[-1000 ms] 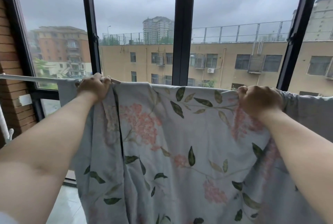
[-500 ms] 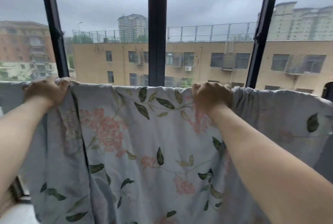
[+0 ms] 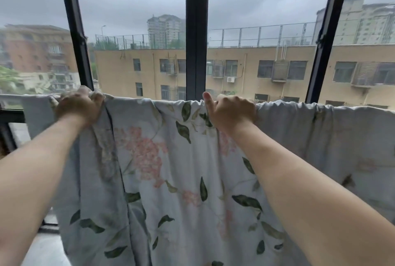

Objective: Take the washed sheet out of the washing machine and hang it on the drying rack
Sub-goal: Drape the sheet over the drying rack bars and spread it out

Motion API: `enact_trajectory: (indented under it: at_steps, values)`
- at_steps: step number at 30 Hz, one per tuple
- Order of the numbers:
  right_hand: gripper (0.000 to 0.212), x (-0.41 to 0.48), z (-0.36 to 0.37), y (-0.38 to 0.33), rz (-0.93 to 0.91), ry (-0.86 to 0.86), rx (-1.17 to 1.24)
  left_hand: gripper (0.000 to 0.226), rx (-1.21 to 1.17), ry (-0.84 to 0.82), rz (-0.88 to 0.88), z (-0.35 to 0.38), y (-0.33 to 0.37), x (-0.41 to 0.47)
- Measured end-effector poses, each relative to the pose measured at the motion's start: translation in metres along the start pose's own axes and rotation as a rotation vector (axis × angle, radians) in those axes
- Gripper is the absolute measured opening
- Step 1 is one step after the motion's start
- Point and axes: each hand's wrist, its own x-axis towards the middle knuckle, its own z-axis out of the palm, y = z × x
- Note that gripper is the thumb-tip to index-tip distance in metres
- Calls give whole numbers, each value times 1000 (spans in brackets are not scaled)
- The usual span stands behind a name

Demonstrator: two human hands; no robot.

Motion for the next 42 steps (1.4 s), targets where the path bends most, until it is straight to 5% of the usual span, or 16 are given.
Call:
enact_trajectory:
  at_steps: [11,18,23,30,35,42]
  values:
    - [41,16,10,-92,-171,-30,194,54,-30,-48,7,-6,-10,3]
    - [73,27,11,-156,-277,-169,266,52,-31,-69,12,-8,-4,-2]
    - [58,30,16,-183,-300,-107,208,55,-24,-86,24,-13,-10,-1]
    - [43,26,8,-172,-290,-117,312,76,-76,-136,20,-20,-24,3]
    - [26,23,3,-148,-169,-147,312,65,-104,-161,-10,-20,-30,8]
    - [45,24,6,-142,-132,-102,252,57,-113,-162,-25,-20,-37,12]
